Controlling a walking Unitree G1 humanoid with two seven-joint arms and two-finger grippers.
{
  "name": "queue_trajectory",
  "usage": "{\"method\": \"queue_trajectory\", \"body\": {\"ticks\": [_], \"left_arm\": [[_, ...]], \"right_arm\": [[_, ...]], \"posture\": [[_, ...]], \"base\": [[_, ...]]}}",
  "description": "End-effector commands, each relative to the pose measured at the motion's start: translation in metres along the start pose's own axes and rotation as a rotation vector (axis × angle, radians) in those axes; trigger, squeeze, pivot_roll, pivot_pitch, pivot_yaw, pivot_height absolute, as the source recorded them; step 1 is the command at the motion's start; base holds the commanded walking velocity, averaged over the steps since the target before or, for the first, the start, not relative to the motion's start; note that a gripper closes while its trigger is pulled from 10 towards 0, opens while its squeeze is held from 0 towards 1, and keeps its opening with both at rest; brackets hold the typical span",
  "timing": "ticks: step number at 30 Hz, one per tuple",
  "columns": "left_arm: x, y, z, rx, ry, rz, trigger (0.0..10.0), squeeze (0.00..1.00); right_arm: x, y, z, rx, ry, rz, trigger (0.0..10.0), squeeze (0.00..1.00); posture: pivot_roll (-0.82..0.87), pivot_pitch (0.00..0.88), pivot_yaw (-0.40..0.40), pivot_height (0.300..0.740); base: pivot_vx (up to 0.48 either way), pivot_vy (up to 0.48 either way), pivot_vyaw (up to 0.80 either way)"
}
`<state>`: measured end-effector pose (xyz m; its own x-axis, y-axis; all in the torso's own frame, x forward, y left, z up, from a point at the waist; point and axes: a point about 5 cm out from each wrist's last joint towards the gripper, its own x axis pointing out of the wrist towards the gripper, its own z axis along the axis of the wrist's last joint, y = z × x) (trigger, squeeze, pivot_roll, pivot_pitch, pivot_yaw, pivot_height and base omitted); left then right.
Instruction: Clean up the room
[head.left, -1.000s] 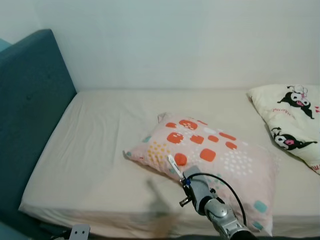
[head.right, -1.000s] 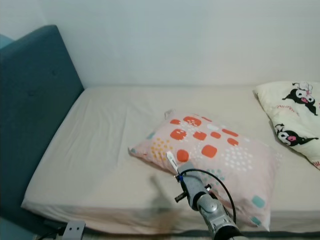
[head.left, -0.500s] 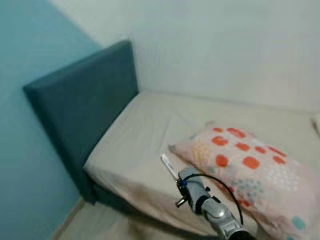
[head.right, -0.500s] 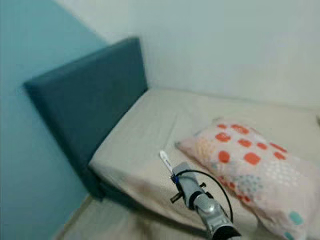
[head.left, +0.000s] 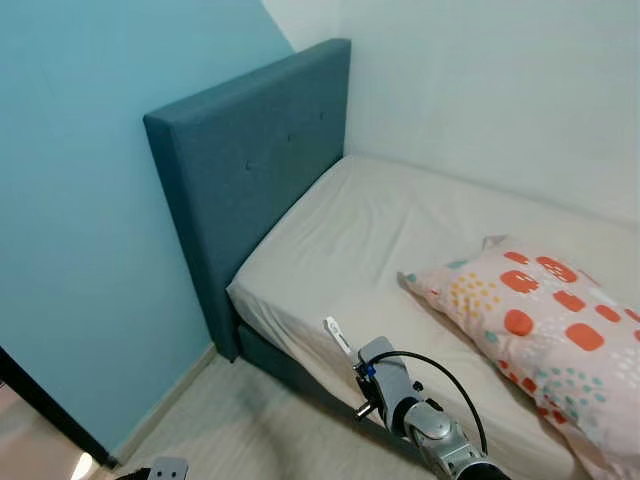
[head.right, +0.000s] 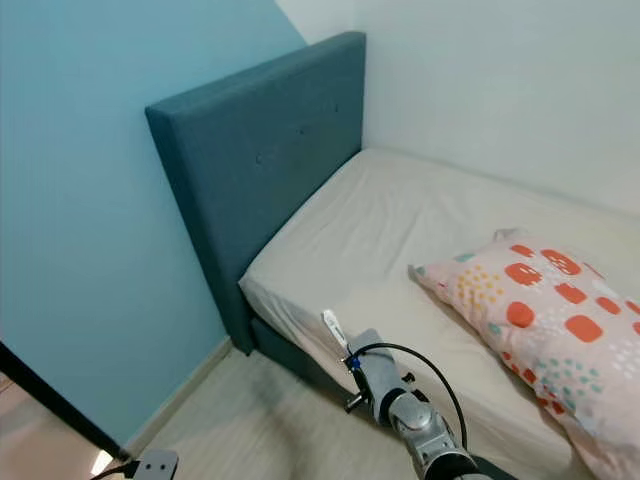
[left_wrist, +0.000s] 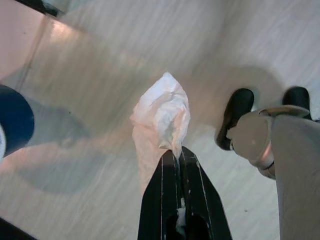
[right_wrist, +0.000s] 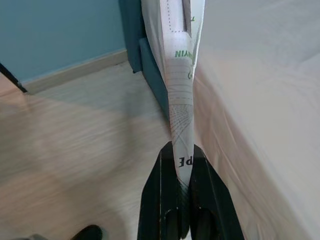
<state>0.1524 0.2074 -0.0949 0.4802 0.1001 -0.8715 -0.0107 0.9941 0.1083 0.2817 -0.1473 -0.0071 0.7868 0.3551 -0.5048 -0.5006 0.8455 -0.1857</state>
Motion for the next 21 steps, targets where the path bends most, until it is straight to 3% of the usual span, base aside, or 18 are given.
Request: {"method": "queue_trajectory", "body": {"ticks": [1, 21], "left_arm": [[-0.0002, 0.0025, -0.0002, 0.015, 0.002, 0.002, 10.0, 0.0], [0.0001, 0.0031, 0.0031, 0.064, -0.01, -0.005, 10.0, 0.0]], "right_arm": [[-0.0002, -0.0004, -0.001, 0.013, 0.002, 0.0, 10.0, 0.0], [-0.0028, -0.0027, -0.0033, 0.019, 0.001, 0.04, 10.0, 0.0]], "posture": [[-0.15, 0.025, -0.014, 0.74], [-0.15, 0.024, -0.007, 0.74]], "base": [[0.0, 0.0, 0.64], [0.0, 0.0, 0.65]]}}
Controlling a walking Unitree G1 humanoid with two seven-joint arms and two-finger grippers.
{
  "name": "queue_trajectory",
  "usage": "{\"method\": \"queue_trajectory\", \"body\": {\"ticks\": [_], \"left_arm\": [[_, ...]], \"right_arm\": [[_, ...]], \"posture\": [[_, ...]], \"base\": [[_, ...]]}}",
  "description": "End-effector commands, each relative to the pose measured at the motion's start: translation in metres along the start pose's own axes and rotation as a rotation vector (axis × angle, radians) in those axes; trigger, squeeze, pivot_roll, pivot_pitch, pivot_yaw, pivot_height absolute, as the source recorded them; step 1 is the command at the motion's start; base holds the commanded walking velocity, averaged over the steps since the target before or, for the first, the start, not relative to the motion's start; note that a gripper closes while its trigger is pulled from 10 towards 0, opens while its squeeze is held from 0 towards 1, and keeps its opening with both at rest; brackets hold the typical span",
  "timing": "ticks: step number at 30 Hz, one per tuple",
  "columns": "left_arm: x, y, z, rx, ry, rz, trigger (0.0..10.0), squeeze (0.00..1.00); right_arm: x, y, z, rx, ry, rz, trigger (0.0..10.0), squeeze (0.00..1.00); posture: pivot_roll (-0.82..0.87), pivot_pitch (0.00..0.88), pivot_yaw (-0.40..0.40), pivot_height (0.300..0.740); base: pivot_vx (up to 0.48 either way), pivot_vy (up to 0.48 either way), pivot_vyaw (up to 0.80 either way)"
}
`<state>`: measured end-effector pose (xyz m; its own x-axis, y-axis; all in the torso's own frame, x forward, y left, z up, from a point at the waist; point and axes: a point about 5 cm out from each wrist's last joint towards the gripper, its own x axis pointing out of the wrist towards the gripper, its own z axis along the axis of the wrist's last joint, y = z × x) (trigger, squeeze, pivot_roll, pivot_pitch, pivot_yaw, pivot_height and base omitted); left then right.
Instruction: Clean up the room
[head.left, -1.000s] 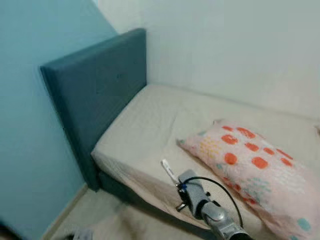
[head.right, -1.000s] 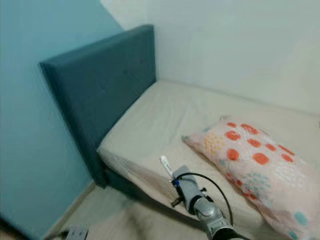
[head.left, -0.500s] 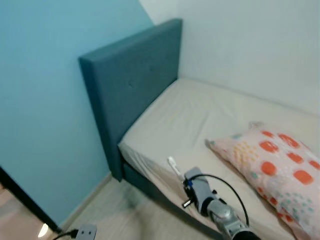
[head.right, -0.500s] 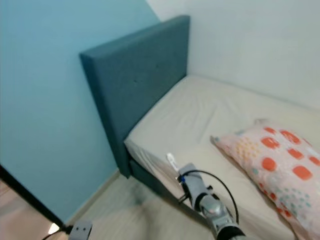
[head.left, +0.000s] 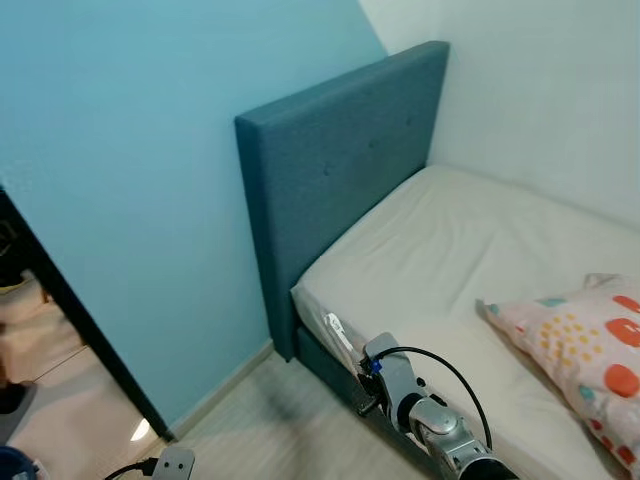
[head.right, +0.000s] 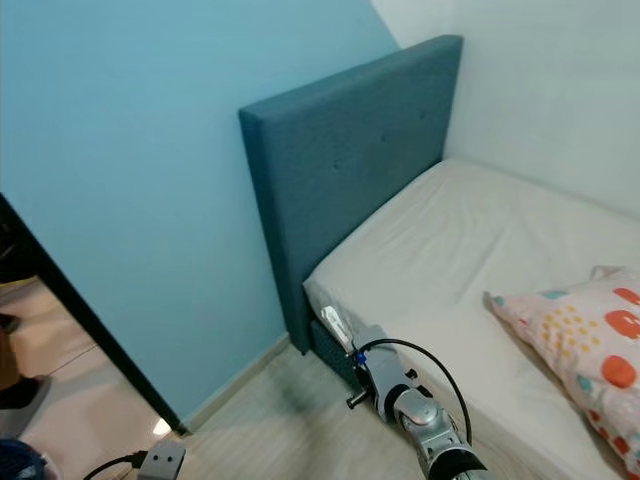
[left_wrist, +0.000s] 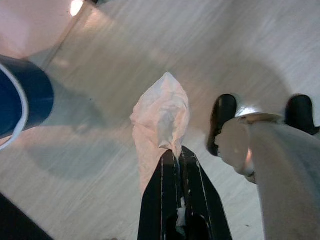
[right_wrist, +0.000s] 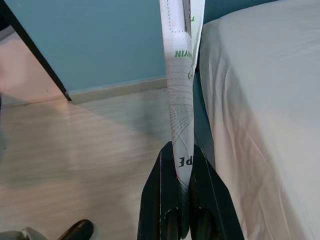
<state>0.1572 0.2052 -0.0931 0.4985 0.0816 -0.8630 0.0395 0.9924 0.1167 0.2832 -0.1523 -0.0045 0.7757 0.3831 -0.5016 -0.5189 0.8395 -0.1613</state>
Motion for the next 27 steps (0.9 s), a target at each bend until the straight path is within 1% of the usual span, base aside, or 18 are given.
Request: {"method": "queue_trajectory", "body": {"ticks": [1, 6, 7, 8, 9, 11, 12, 13, 14, 15, 16, 17, 18, 20, 23, 24, 25, 27], "left_arm": [[-0.001, 0.005, -0.002, 0.019, 0.011, 0.012, 10.0, 0.0], [0.0, 0.004, -0.002, 0.025, 0.011, 0.01, 10.0, 0.0], [0.0, 0.004, -0.002, 0.027, 0.011, 0.009, 10.0, 0.0], [0.0, 0.002, -0.001, 0.031, 0.01, 0.007, 10.0, 0.0], [0.0, 0.002, -0.001, 0.031, 0.01, 0.007, 10.0, 0.0], [0.0, 0.001, -0.001, 0.032, 0.008, 0.006, 10.0, 0.0], [0.0, 0.001, -0.001, 0.032, 0.008, 0.006, 10.0, 0.0], [0.0, 0.001, -0.001, 0.031, 0.007, 0.005, 10.0, 0.0], [0.0, 0.001, -0.001, 0.031, 0.007, 0.005, 10.0, 0.0], [0.0, 0.0, 0.0, 0.027, 0.005, 0.003, 10.0, 0.0], [0.0, -0.001, 0.0, 0.023, 0.001, 0.0, 10.0, 0.0], [0.0, -0.001, 0.001, 0.02, -0.001, -0.001, 10.0, 0.0], [0.0, -0.001, 0.001, 0.02, -0.001, -0.001, 10.0, 0.0], [0.001, -0.003, 0.003, 0.006, -0.01, -0.011, 10.0, 0.0], [0.001, -0.003, 0.003, 0.006, -0.01, -0.011, 10.0, 0.0], [0.001, -0.006, 0.006, -0.009, -0.022, -0.022, 10.0, 0.0], [0.001, -0.006, 0.006, -0.009, -0.022, -0.022, 10.0, 0.0], [0.002, -0.009, 0.009, -0.01, -0.029, -0.03, 10.0, 0.0]], "right_arm": [[-0.002, 0.001, -0.005, 0.007, 0.014, 0.009, 10.0, 0.0], [-0.005, -0.005, -0.009, 0.012, 0.027, -0.014, 10.0, 0.0], [-0.007, -0.008, -0.011, 0.018, 0.035, -0.033, 10.0, 0.0], [-0.014, -0.022, -0.021, 0.059, 0.082, -0.127, 10.0, 0.0], [-0.014, -0.022, -0.021, 0.059, 0.082, -0.127, 10.0, 0.0], [-0.021, -0.032, -0.032, 0.114, 0.128, -0.207, 10.0, 0.0], [-0.021, -0.032, -0.032, 0.114, 0.128, -0.207, 10.0, 0.0], [-0.024, -0.035, -0.039, 0.145, 0.158, -0.248, 10.0, 0.0], [-0.024, -0.035, -0.039, 0.145, 0.158, -0.248, 10.0, 0.0], [-0.029, -0.038, -0.047, 0.194, 0.191, -0.294, 10.0, 0.0], [-0.035, -0.039, -0.058, 0.267, 0.229, -0.343, 10.0, 0.0], [-0.039, -0.038, -0.065, 0.316, 0.252, -0.373, 10.0, 0.0], [-0.039, -0.038, -0.065, 0.316, 0.252, -0.373, 10.0, 0.0], [-0.049, -0.03, -0.086, 0.422, 0.315, -0.406, 10.0, 0.0], [-0.049, -0.03, -0.086, 0.422, 0.315, -0.406, 10.0, 0.0], [-0.06, -0.018, -0.106, 0.494, 0.386, -0.42, 10.0, 0.0], [-0.06, -0.018, -0.106, 0.494, 0.386, -0.42, 10.0, 0.0], [-0.071, -0.007, -0.124, 0.54, 0.454, -0.427, 10.0, 0.0]], "posture": [[-0.15, 0.023, -0.007, 0.74], [-0.15, 0.024, -0.008, 0.74], [-0.15, 0.025, -0.008, 0.74], [-0.15, 0.025, -0.009, 0.74], [-0.15, 0.025, -0.009, 0.74], [-0.15, 0.025, -0.009, 0.74], [-0.15, 0.025, -0.009, 0.74], [-0.15, 0.025, -0.01, 0.74], [-0.15, 0.025, -0.01, 0.74], [-0.15, 0.023, -0.013, 0.74], [-0.15, 0.023, -0.014, 0.74], [-0.16, 0.023, -0.015, 0.74], [-0.16, 0.023, -0.015, 0.74], [-0.16, 0.02, -0.015, 0.74], [-0.16, 0.02, -0.015, 0.74], [-0.16, 0.016, -0.015, 0.74], [-0.16, 0.016, -0.015, 0.74], [-0.17, 0.016, -0.016, 0.74]], "base": [[0.0, 0.0, 0.64], [0.0, 0.0, 0.65], [0.0, 0.0, 0.65], [0.0, 0.0, 0.65], [0.0, 0.0, 0.65], [0.0, 0.0, 0.64], [0.0, 0.0, 0.64], [0.0, 0.0, 0.64], [0.0, 0.0, 0.64], [0.0, 0.0, 0.65], [0.0, 0.0, 0.66], [0.0, 0.0, 0.66], [0.0, 0.0, 0.66], [0.0, 0.0, 0.66], [0.0, 0.0, 0.66], [0.0, 0.0, 0.66], [0.0, 0.0, 0.66], [0.0, 0.0, 0.66]]}}
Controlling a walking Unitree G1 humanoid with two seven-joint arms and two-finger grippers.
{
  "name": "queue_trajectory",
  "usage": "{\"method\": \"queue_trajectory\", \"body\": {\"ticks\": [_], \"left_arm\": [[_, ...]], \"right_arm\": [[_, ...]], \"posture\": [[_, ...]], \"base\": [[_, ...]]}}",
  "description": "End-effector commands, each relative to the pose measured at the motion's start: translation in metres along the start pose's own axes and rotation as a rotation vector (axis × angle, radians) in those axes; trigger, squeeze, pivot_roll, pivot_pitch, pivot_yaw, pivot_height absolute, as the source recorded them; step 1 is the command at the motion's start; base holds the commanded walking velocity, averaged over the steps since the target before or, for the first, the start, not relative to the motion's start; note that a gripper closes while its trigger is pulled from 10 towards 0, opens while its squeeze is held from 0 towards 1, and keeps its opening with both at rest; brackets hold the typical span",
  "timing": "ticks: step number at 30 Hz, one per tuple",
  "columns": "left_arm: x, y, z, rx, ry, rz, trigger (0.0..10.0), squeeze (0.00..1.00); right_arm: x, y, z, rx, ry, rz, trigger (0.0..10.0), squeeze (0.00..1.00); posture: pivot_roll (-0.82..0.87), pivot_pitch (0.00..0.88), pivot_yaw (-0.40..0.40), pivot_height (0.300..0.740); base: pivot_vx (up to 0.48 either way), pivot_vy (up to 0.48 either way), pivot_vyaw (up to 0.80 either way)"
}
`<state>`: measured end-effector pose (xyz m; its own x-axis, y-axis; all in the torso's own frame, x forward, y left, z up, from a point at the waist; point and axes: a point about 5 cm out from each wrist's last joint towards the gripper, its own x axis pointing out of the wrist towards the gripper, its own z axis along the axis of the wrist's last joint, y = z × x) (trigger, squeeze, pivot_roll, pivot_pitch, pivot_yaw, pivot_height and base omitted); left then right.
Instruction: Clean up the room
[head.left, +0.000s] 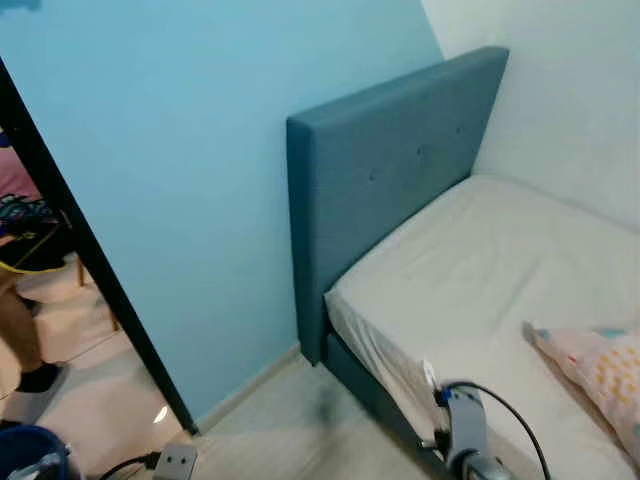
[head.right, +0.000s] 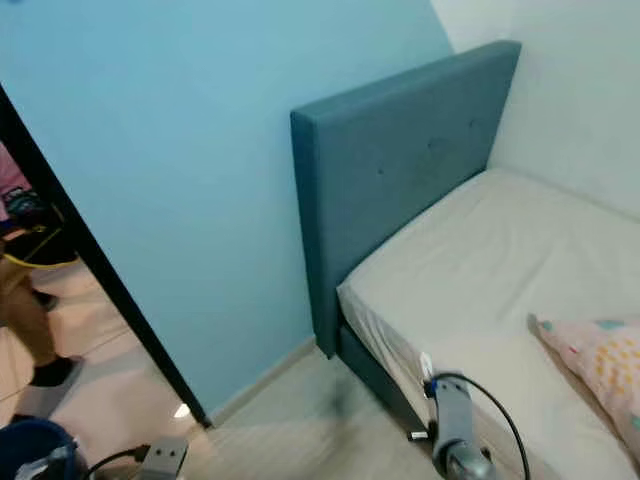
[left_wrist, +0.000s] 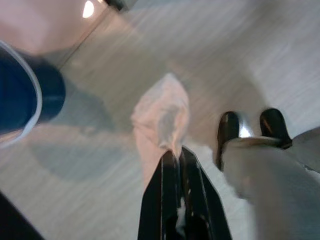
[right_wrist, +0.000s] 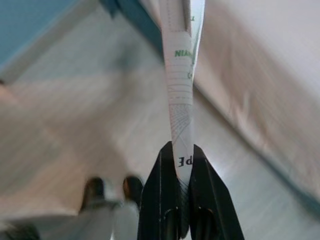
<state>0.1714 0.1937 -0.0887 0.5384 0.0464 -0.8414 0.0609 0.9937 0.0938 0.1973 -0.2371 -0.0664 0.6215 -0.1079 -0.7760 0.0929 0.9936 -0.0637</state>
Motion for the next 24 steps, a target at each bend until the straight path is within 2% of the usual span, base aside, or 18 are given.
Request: {"method": "queue_trajectory", "body": {"ticks": [1, 3, 5, 6, 13, 19, 24], "left_arm": [[-0.001, 0.001, -0.006, -0.017, 0.019, 0.001, 10.0, 0.0], [-0.001, -0.001, -0.005, -0.012, 0.017, -0.003, 10.0, 0.0], [-0.001, -0.001, -0.005, -0.012, 0.017, -0.003, 10.0, 0.0], [-0.001, -0.001, -0.005, -0.007, 0.017, -0.006, 10.0, 0.0], [-0.001, -0.001, -0.009, 0.005, 0.028, -0.008, 10.0, 0.0], [-0.002, 0.0, -0.01, 0.002, 0.032, -0.004, 10.0, 0.0], [-0.002, -0.001, -0.011, -0.004, 0.035, -0.002, 10.0, 0.0]], "right_arm": [[-0.001, 0.004, -0.012, 0.035, 0.045, -0.001, 10.0, 0.0], [-0.004, 0.003, -0.025, 0.048, 0.089, -0.011, 10.0, 0.0], [-0.004, 0.003, -0.025, 0.048, 0.089, -0.011, 10.0, 0.0], [-0.006, 0.004, -0.034, 0.068, 0.112, -0.015, 10.0, 0.0], [-0.01, 0.004, -0.048, 0.117, 0.14, -0.017, 10.0, 0.0], [-0.015, -0.002, -0.061, 0.124, 0.163, -0.025, 10.0, 0.0], [-0.021, -0.013, -0.073, 0.118, 0.179, -0.035, 10.0, 0.0]], "posture": [[-0.17, 0.016, -0.016, 0.74], [-0.17, 0.015, -0.016, 0.74], [-0.17, 0.015, -0.016, 0.74], [-0.17, 0.017, -0.014, 0.74], [-0.17, 0.017, -0.016, 0.74], [-0.16, 0.014, -0.022, 0.74], [-0.16, 0.014, -0.025, 0.74]], "base": [[0.0, 0.0, 0.66], [0.0, 0.0, 0.66], [0.0, 0.0, 0.66], [0.0, 0.0, 0.66], [0.0, 0.0, 0.66], [0.0, 0.0, 0.66], [0.0, 0.0, 0.66]]}}
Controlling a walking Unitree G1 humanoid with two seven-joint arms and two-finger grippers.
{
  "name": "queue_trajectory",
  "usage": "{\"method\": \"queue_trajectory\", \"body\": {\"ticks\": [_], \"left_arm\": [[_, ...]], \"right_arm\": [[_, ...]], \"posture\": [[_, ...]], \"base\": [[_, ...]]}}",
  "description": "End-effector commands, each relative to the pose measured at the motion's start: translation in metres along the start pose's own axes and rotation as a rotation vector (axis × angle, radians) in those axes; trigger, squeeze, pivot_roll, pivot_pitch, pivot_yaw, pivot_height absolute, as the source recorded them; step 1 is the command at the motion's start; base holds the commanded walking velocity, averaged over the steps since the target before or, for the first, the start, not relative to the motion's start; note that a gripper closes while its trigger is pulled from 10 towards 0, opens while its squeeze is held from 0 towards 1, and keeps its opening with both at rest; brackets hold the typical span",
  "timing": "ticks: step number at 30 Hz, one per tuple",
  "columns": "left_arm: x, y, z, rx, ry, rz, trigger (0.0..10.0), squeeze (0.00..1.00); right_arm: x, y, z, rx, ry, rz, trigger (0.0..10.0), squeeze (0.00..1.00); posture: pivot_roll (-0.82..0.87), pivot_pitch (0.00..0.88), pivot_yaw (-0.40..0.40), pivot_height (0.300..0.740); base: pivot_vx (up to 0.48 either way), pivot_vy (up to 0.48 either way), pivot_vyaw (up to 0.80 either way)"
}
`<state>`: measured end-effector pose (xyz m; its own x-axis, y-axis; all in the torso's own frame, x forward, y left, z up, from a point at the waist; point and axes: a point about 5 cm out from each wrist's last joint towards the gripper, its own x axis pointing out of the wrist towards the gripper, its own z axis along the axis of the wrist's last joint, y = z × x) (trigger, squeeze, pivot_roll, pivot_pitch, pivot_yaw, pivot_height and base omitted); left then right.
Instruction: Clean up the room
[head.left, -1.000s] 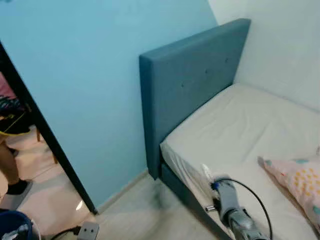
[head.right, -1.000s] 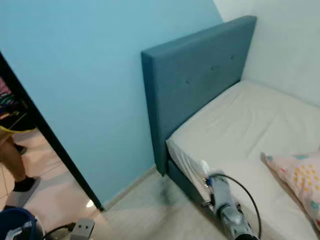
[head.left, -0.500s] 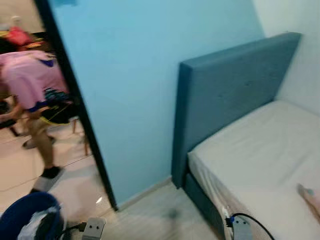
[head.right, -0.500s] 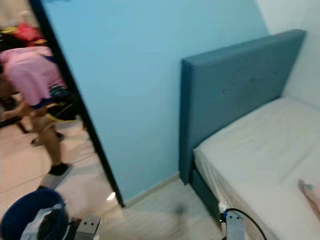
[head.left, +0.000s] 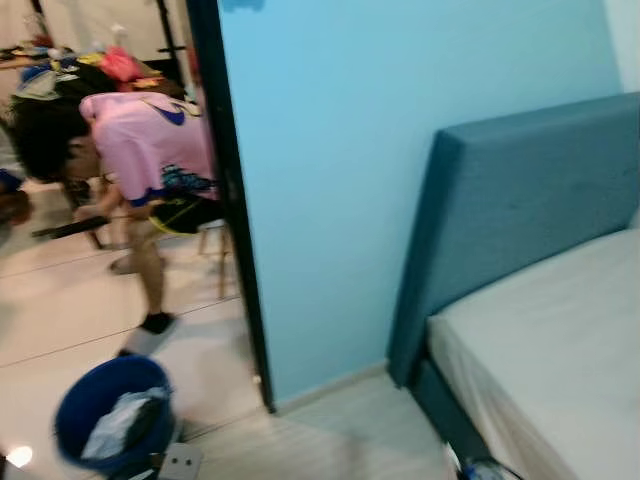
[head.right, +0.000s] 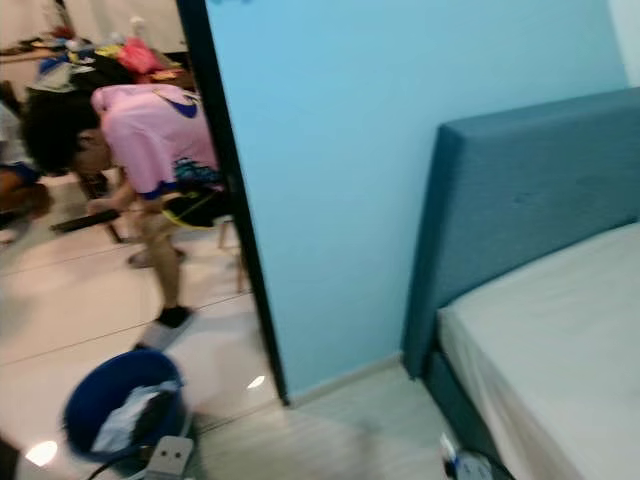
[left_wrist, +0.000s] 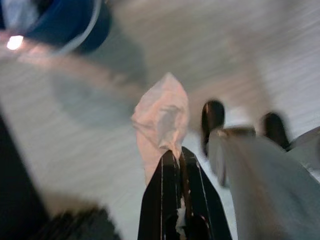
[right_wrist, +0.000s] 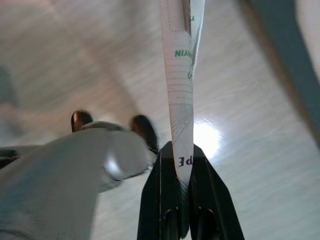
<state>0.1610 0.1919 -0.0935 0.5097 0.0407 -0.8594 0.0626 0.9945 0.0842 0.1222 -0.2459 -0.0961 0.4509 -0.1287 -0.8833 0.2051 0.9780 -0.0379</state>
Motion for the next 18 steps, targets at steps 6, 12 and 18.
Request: {"method": "queue_trajectory", "body": {"ticks": [6, 12, 18], "left_arm": [[0.0, 0.001, -0.001, 0.001, 0.005, 0.004, 10.0, 0.0], [0.0, 0.002, -0.001, 0.002, 0.005, 0.005, 10.0, 0.0], [0.0, 0.003, -0.002, 0.003, 0.007, 0.007, 10.0, 0.0]], "right_arm": [[0.003, 0.009, 0.01, 0.011, -0.031, 0.013, 10.0, 0.0], [0.006, 0.031, 0.019, -0.011, -0.049, 0.037, 10.0, 0.0], [0.009, 0.056, 0.04, -0.098, -0.102, 0.067, 10.0, 0.0]], "posture": [[-0.17, 0.015, -0.023, 0.74], [-0.16, 0.015, -0.021, 0.74], [-0.16, 0.015, -0.018, 0.74]], "base": [[0.0, 0.0, 0.66], [0.0, 0.0, 0.66], [0.0, 0.0, 0.66]]}}
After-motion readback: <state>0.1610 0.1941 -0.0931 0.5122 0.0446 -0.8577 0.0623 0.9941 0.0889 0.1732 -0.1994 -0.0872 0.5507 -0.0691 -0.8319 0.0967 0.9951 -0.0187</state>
